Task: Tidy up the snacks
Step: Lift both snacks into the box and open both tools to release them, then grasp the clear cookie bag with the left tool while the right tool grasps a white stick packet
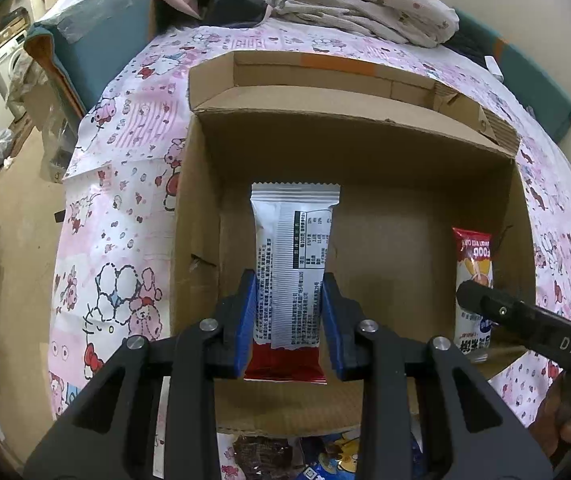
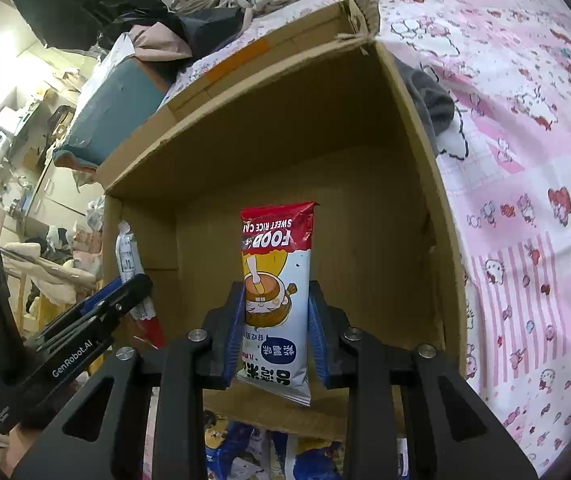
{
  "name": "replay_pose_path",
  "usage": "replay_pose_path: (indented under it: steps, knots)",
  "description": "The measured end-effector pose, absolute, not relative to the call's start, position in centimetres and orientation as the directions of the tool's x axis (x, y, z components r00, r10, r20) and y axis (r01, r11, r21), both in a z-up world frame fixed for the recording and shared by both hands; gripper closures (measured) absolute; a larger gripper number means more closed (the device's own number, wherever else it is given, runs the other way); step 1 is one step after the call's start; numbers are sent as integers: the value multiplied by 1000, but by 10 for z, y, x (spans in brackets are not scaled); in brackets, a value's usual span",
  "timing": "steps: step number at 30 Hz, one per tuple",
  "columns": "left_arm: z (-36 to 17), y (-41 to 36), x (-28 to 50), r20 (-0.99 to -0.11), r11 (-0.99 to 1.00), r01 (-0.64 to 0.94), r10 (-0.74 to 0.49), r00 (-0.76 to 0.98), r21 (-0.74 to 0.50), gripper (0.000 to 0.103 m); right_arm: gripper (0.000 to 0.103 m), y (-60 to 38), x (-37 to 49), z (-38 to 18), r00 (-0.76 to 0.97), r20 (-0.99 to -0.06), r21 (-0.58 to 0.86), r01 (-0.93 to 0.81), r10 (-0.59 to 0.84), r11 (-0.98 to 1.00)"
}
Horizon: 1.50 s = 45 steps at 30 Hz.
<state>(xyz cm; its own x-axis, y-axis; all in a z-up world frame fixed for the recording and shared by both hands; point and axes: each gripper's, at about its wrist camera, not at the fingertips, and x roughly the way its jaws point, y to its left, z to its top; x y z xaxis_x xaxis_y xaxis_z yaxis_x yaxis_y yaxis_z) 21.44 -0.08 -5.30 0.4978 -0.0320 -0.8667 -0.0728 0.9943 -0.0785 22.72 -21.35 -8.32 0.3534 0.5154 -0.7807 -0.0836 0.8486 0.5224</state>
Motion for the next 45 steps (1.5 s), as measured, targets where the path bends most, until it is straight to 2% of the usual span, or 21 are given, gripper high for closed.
replay_pose_path:
  steps: [4,9,11,14,15,16,18,33,37,45]
  knots:
    - [-52,-1,214,-868,994,-76,-30,495,-78,75,72,-211,228,-86,342,-791,512,-84,508,855]
    - [-51,-3,212,-862,996,-63,-16,506,-56,67,69,-211,228,-86,344,-789,513,-85,509,854]
    - [-49,-5,211,-859,998,-57,-7,512,-42,47,69,-212,228,-84,351,-780,525,-85,518,847]
    - [-43,-5,207,-844,998,-56,-3,536,-39,26,69,-213,228,-79,366,-768,530,-95,525,842]
    - [-41,-5,206,-840,998,-56,0,543,-36,23,64,-213,228,-77,371,-767,528,-97,523,844]
    - [-39,-6,204,-835,998,-55,2,550,-34,22,49,-213,227,-75,380,-762,530,-99,524,842]
    - [-36,-6,201,-829,998,-46,-11,559,-44,22,38,-215,226,-71,399,-752,532,-102,525,840]
    - [-19,2,180,-824,996,-67,-10,566,-58,22,38,-232,201,-48,446,-734,538,-78,512,839]
    - [-13,2,165,-824,996,-65,-7,567,-53,22,24,-232,190,-41,445,-729,539,-98,521,837]
    - [-10,8,138,-830,995,-92,14,558,-46,22,19,-224,162,-35,462,-753,470,-123,470,874]
